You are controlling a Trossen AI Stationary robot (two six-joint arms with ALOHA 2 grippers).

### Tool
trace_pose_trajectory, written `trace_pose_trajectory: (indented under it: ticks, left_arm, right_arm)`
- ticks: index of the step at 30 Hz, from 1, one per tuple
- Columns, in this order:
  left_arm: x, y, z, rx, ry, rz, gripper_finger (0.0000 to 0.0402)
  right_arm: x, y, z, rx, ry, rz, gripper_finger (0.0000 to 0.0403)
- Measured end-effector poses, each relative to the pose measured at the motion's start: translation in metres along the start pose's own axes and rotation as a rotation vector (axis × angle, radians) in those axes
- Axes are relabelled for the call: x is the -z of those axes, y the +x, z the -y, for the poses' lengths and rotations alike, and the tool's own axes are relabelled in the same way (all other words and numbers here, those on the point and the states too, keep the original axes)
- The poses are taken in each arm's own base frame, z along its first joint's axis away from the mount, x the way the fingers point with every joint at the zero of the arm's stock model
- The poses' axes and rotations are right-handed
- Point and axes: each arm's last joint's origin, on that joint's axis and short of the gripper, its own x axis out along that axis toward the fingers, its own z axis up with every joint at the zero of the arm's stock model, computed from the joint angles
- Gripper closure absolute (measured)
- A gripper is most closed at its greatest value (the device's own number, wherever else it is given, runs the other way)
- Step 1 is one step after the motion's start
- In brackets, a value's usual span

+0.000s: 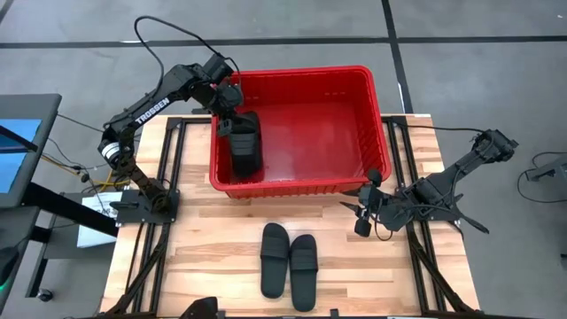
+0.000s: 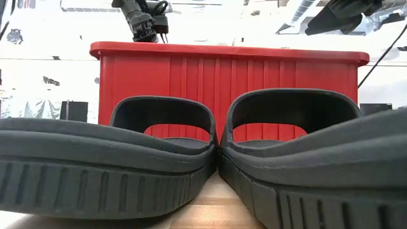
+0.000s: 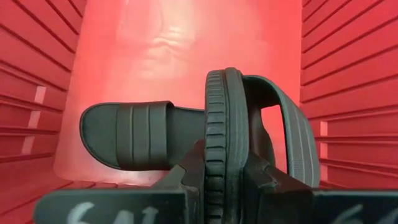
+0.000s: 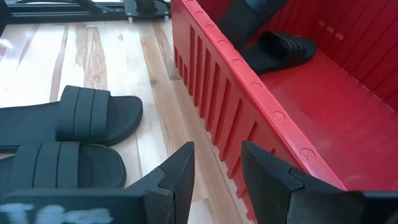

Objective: Pick and place slides into bin
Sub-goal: Put the black slides into the red bin

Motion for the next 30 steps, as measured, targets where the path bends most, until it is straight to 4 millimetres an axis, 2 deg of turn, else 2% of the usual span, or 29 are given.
trace_pose_trajectory:
  ticks: [30]
  left_arm:
    - [0.0018,-0.0001,0.0008,0.004,0.023,-0.02,0.0372]
  right_arm:
    - [0.0,0.0,0.0,0.0,0.0,0.0,0.028]
